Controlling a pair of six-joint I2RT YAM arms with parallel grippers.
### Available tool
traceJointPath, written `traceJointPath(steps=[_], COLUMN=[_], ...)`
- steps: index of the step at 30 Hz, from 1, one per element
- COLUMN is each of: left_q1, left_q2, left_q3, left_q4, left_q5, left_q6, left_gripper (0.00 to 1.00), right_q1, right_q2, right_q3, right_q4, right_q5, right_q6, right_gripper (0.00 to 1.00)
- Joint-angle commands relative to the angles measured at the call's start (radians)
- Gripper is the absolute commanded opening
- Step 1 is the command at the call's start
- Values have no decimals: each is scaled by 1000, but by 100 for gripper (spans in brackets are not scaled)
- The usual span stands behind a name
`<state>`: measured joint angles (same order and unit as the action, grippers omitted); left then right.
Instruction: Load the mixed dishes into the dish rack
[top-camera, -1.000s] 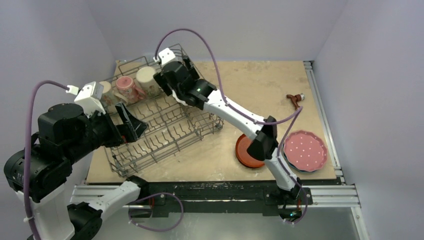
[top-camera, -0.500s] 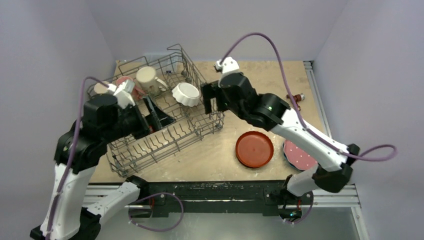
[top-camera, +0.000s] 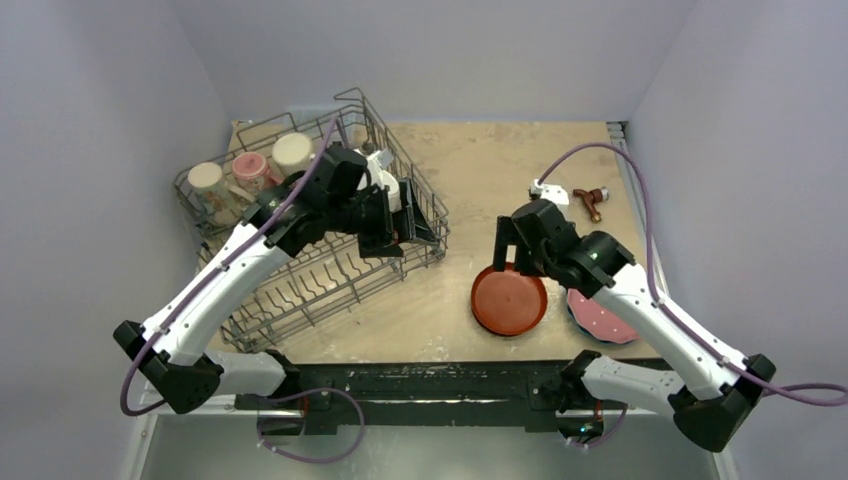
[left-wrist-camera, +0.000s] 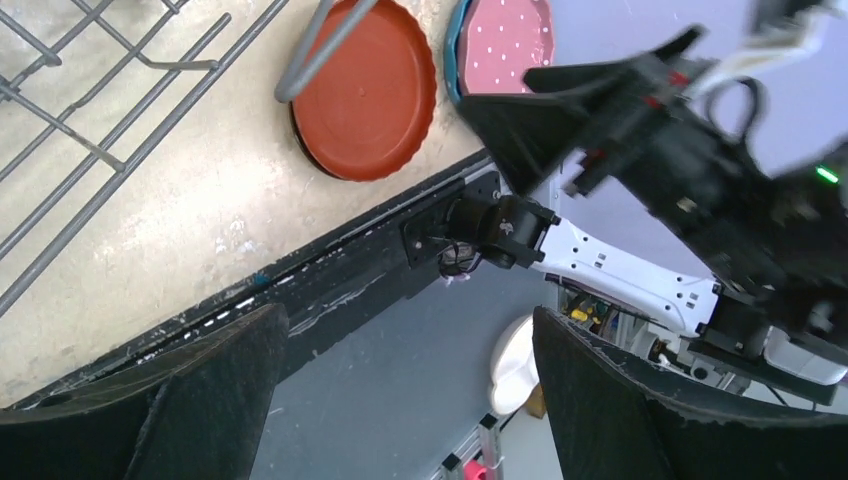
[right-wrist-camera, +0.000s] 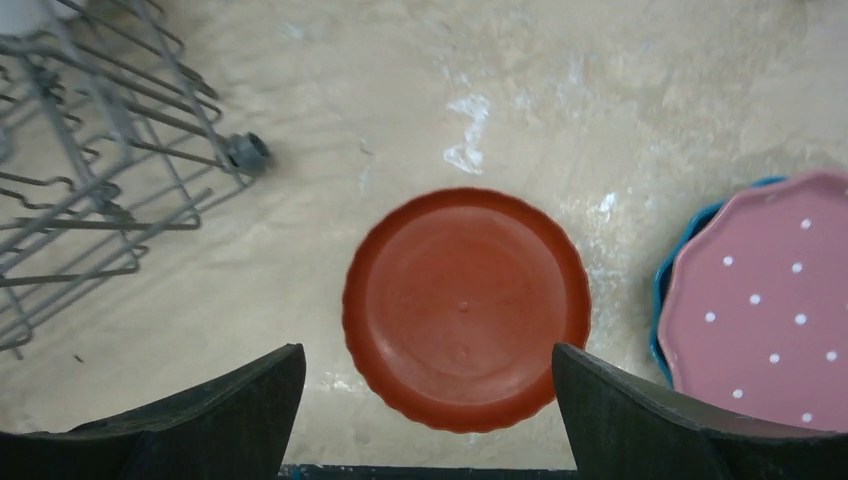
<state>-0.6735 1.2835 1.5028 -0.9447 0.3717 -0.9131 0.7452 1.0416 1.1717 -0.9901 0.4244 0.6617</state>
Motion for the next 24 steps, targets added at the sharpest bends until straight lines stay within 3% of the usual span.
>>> traceJointPath(steps=[1, 5, 7, 12, 14, 24], left_q1=[-25, -24, -24, -24, -23, -23], left_q2=[-50, -86, -106, -173, -201, -304], left_q3=[88, 145, 159, 152, 144, 100], left_q4=[45, -39, -57, -84, -98, -137], left_q5=[-67, -178, -206, -261, -281, -305], left_q6=[34, 79, 84, 82, 85, 54], left_gripper=[91, 91, 91, 91, 91, 91], right_q1=[-52, -48, -21, 120, 161, 228], right_q2=[32, 88, 113, 215, 262, 341], right_q3=[-96, -170, -200, -216, -215, -267], right_q4=[79, 143, 165, 189, 195, 277], right_q5=[-236, -362, -375, -280, -229, -94], right_q6=[-24, -64, -56, -15, 2, 64], right_gripper=[92, 80, 80, 79, 75, 62])
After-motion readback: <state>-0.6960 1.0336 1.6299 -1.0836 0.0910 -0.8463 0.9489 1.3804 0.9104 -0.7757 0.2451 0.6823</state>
